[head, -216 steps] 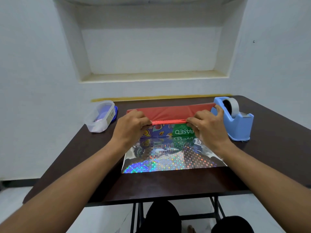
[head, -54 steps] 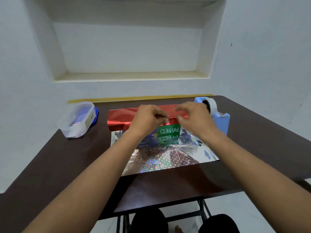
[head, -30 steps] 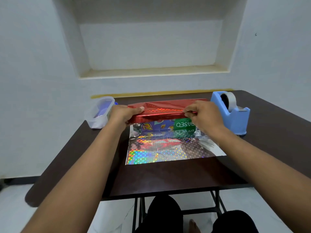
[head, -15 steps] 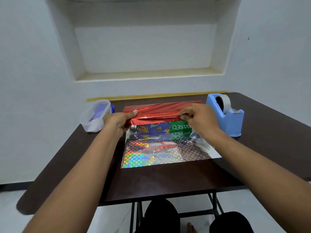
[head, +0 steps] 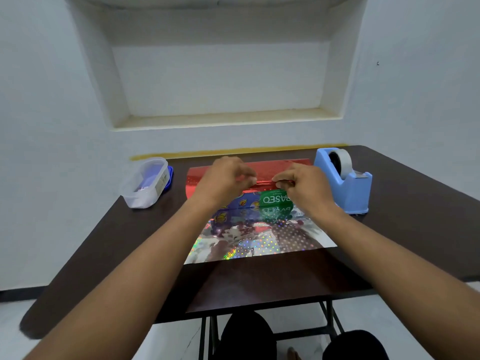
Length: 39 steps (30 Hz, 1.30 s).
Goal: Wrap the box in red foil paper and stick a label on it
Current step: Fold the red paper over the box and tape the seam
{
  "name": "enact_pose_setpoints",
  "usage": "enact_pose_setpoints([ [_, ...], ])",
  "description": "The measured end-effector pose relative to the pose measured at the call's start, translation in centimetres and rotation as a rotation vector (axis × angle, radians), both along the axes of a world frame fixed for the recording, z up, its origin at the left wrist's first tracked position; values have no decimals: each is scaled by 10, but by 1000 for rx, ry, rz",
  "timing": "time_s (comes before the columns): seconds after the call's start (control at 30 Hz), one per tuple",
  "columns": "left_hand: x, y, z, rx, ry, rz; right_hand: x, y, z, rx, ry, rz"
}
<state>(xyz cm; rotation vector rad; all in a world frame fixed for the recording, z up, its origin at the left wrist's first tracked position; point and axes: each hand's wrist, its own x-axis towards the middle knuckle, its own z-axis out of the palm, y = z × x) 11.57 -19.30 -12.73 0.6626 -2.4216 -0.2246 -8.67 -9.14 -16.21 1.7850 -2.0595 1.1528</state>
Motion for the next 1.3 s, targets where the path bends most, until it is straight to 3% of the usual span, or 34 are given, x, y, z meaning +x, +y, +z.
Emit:
enact_pose_setpoints([
  [0.07, -7, -2, -8, -42, -34, -9, 1, 1, -3, -9, 31, 6],
  [0.23, -4, -6, -22, -42, 86, 5, -3, 7, 0, -160, 132, -115],
  [0.37, -5, -4, -23, -35, 89, 8, -7, 11, 0, -45, 138, -173],
  [0.53, -14, -2, -7, -50, -6, 24, -5, 8, -8, -123, 97, -199],
  [0.73, -43, 10, 0, 5, 22, -68, -3, 14, -1, -10, 90, -215],
  [0.83, -45, 5, -10, -8, 57, -66, -4, 22, 0, 20, 35, -186],
  [0.93, -44, 0, -22, -61, 108, -72, -10, 39, 6, -125, -169, -128],
  [1.03, -44, -4, -29, -111, 150, -71, -22, 58, 20, -196, -128, -369],
  [1.13, -45, -6, -31, -142, 182, -74, -46, 75, 39, 13, -35, -653],
  [1.23, -47, -7, -34, -173, 218, -83, -67, 81, 53, 348, -237, -740],
  [1.3, -48, -8, -37, -183, 233, -84, -73, 81, 59, 339, -562, -621],
])
